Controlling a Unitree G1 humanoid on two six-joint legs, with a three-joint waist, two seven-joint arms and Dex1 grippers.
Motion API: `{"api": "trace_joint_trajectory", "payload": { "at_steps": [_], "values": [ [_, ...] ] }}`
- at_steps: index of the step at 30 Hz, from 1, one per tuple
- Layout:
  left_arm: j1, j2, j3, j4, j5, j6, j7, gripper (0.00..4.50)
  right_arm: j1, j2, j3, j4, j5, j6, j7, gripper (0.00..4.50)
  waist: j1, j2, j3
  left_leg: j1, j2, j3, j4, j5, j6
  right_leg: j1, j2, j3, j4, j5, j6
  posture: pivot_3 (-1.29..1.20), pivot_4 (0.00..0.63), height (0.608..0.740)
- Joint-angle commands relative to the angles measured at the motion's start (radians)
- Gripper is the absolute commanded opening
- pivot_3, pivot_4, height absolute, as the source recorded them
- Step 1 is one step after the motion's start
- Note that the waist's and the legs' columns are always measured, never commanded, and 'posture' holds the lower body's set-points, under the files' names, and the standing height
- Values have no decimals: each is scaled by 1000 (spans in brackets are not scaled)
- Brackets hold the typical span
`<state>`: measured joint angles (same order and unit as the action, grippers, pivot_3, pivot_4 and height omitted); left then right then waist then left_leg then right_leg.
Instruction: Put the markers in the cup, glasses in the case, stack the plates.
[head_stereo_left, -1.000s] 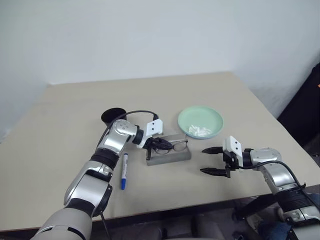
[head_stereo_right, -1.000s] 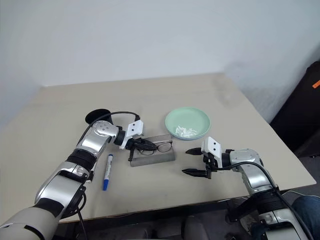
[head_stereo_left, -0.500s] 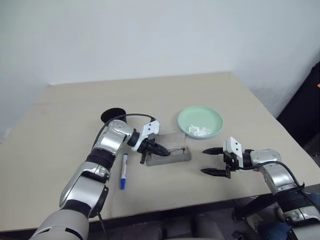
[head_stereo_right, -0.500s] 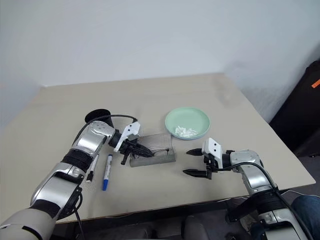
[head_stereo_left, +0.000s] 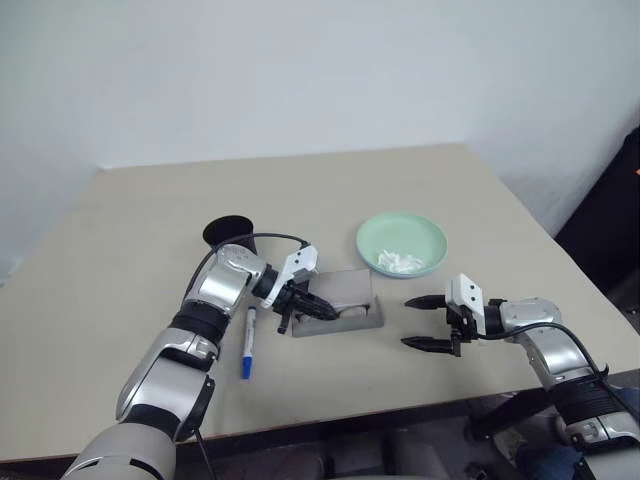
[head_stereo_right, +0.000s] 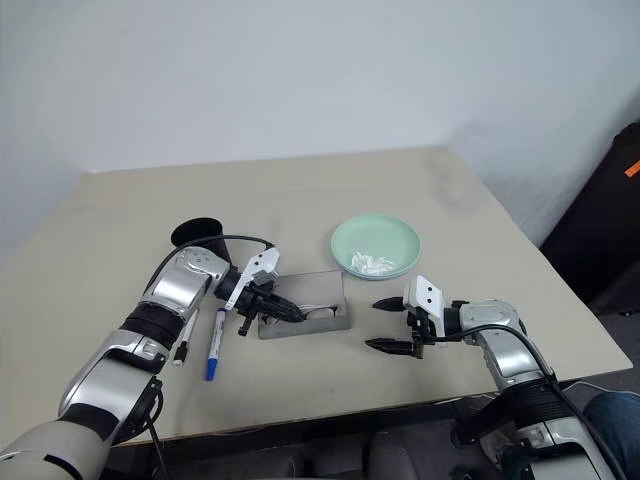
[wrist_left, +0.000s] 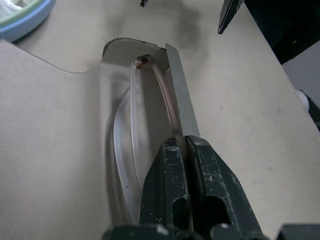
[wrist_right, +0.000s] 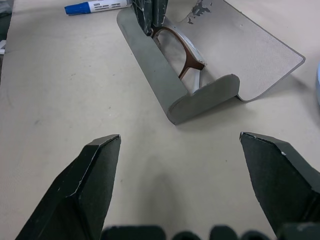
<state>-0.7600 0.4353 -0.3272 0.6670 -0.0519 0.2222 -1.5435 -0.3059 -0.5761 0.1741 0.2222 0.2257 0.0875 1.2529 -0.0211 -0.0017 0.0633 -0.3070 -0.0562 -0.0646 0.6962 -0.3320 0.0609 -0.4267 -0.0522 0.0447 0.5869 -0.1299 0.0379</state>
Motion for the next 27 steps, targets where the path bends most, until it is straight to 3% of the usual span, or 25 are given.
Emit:
{"api": "trace_joint_trajectory", "payload": {
  "at_steps": [1,6,14,21,24,27],
  "values": [
    [-21,-22,11,27,12,-58,50,463,-20,-6,-9,-44,7,4,-5,4129,1,0,0,0,0,0,0,0,0,0,0,0,0,0,0,0,0,740],
    [-37,-33,29,50,5,-99,82,1986,-21,-8,-8,-49,9,10,-7,4129,0,0,0,0,0,0,1,0,0,0,0,0,0,0,0,0,0,740],
    [-80,-43,96,53,-30,-129,140,1986,-30,-4,-5,-50,9,18,-6,4129,0,0,0,0,0,0,1,0,0,0,0,0,0,0,0,0,0,740],
    [-197,-71,184,176,-16,-279,329,1986,-35,-4,-2,-45,7,15,-3,4129,0,-1,0,0,0,-1,1,0,0,0,0,0,0,0,0,0,0,740],
    [-225,-53,161,238,47,-356,383,1369,-39,-1,0,-42,6,13,-5,4129,-1,0,0,0,0,-1,1,0,-1,0,0,0,0,0,0,0,0,740],
    [-232,-46,123,293,119,-423,450,362,-39,0,-1,-43,6,12,-6,4129,-1,0,0,0,0,0,1,-1,-1,0,0,0,0,0,0,0,0,740]
  ]
}}
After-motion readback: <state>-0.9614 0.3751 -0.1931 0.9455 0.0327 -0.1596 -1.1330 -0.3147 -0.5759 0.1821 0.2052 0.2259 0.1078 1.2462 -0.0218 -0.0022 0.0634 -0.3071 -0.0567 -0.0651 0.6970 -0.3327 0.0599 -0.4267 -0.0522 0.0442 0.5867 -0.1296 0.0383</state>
